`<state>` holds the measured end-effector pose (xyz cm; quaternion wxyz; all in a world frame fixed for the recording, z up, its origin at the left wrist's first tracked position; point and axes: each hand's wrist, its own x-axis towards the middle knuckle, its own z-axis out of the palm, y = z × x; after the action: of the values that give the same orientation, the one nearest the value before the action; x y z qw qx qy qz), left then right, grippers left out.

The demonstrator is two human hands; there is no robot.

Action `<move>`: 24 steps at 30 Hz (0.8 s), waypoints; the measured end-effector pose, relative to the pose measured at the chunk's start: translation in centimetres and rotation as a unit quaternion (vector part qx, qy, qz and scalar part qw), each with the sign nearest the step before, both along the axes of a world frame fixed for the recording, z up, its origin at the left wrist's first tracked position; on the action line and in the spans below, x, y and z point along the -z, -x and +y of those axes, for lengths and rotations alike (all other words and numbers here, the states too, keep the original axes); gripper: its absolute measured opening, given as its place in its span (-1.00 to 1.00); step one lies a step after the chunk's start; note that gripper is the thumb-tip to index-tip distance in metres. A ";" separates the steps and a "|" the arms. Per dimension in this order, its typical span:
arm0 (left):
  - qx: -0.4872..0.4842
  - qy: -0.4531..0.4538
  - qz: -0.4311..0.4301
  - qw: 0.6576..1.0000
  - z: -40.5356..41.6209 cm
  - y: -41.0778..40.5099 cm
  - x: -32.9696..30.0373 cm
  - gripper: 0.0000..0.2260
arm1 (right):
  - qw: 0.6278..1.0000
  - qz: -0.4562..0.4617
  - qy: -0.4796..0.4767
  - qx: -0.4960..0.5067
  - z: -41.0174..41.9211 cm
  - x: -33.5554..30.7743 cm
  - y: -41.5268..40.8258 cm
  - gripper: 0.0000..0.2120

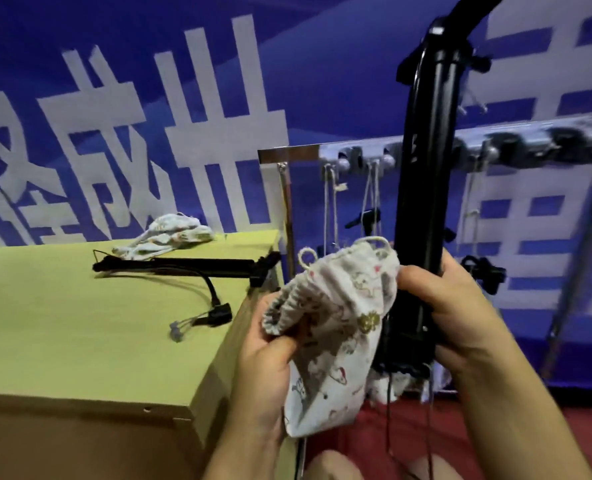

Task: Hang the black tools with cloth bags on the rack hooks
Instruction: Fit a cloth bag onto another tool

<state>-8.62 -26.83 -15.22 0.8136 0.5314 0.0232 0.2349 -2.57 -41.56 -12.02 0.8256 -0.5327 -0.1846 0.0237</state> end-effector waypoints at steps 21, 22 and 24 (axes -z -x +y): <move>0.014 -0.161 0.161 0.974 0.4 -3.3 4.5 -0.78 | 0.972 -0.034 0.025 0.229 -6.0 1.3 0.3 -0.76; 0.053 -0.058 0.165 0.983 0.5 -3.4 3.9 -0.84 | 0.969 -0.035 0.043 0.242 -6.3 1.3 0.3 -0.77; 0.125 0.063 0.162 0.977 0.4 -3.7 2.1 -0.76 | 0.961 -0.034 0.084 0.260 -6.7 1.2 0.3 -0.75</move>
<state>-4.95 -26.47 -17.32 0.8540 0.5084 0.1026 0.0404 -2.85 -48.29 -13.23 0.7488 -0.6303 -0.0654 -0.1944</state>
